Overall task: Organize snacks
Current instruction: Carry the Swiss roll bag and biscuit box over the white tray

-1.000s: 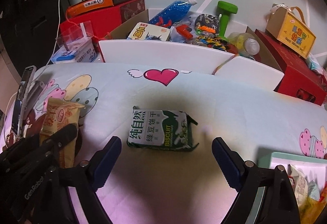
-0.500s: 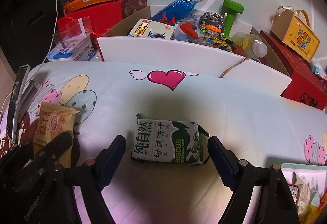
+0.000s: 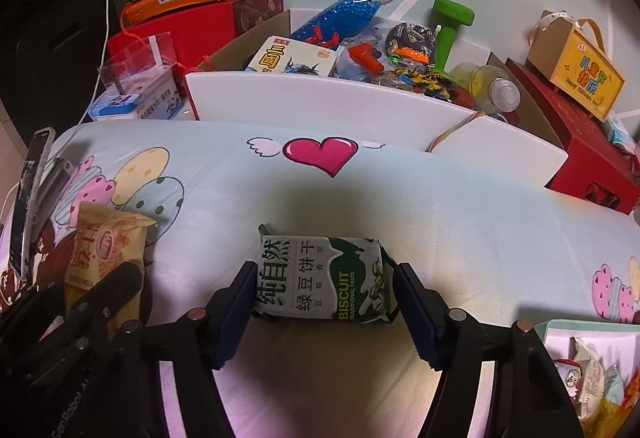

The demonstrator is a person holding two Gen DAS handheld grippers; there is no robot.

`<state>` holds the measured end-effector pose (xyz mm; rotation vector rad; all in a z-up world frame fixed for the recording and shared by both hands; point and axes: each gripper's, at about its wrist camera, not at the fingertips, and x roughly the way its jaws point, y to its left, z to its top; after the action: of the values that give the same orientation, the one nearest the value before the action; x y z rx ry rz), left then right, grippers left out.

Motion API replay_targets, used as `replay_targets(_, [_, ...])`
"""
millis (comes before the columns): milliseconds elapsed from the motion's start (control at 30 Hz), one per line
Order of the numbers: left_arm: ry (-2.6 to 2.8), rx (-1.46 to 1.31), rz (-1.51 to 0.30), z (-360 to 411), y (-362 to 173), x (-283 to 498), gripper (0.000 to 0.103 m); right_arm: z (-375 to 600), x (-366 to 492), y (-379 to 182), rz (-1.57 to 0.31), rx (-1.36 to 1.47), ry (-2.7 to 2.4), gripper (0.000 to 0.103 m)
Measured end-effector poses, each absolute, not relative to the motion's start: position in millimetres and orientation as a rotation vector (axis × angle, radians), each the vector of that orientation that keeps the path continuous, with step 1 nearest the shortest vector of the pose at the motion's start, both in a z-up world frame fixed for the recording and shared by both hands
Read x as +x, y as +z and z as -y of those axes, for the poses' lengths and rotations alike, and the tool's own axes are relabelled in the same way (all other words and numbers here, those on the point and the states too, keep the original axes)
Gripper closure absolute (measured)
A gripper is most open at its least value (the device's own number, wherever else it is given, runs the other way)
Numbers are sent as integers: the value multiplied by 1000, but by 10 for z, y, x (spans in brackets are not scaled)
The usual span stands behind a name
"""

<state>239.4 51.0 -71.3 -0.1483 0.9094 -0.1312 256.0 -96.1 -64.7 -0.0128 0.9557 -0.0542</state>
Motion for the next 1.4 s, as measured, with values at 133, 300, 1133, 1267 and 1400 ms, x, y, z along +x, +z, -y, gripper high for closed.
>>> replay_targets(133, [-134, -147, -912, -498, -699, 2395, 66, 946, 2531, -634, -958, -18, -54, 34])
replay_targets(300, [-143, -141, -909, -470, -626, 2381, 66, 934, 2459, -604, -965, -23, -51, 40])
replay_targets(1133, [-184, -64, -900, -297, 39, 1869, 66, 1186, 1538, -30, -960, 60, -119, 40])
replay_targets(1267, [-213, -27, -898, -147, 111, 1681, 66, 1241, 1334, 96, -946, 67, -139, 40])
replay_targets(1400, [-241, 6, -892, -23, 158, 1497, 66, 1291, 1123, 188, -939, 71, -159, 40])
